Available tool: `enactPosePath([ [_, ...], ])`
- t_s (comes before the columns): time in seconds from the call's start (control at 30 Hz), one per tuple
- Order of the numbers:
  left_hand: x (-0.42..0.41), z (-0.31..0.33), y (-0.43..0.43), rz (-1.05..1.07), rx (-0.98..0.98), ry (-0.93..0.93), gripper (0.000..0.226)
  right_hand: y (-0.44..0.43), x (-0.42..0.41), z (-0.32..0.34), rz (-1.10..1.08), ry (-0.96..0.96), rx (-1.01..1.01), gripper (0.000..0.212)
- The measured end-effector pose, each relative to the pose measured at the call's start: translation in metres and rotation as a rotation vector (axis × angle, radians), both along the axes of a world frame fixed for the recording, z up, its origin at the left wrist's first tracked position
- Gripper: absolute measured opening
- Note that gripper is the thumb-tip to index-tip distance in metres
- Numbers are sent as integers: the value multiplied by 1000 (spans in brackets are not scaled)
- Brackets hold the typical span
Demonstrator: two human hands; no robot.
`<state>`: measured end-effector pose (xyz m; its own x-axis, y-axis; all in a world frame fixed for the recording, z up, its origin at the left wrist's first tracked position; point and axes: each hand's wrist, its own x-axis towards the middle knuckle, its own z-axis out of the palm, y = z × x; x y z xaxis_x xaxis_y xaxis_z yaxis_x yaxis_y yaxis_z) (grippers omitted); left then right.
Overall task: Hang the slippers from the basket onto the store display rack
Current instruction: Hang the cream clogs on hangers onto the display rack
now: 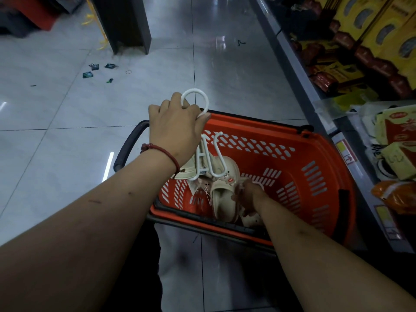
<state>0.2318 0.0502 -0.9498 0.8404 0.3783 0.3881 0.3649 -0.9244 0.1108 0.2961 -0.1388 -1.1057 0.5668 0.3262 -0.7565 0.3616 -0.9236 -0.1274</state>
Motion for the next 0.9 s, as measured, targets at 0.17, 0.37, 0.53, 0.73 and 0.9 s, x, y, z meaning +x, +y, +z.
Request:
enactPosePath([
  [0.17,-5,3,-1,-15,-19,-4,46,0,0,-1,-142,-236,253,40],
  [0.37,-6,5,3,-25,-8,-9,47,-2,6,2,-311,-364,241,30],
  [0.53,-7,2,7,-34,15,56,47,7,4,8,-245,-322,239,31],
  [0.73,-17,2,8,-57,16,102,45,9,2,33,-181,-421,253,23],
  [0.9,-28,12,1,-97,29,62,46,14,4,89,-42,-545,254,19],
])
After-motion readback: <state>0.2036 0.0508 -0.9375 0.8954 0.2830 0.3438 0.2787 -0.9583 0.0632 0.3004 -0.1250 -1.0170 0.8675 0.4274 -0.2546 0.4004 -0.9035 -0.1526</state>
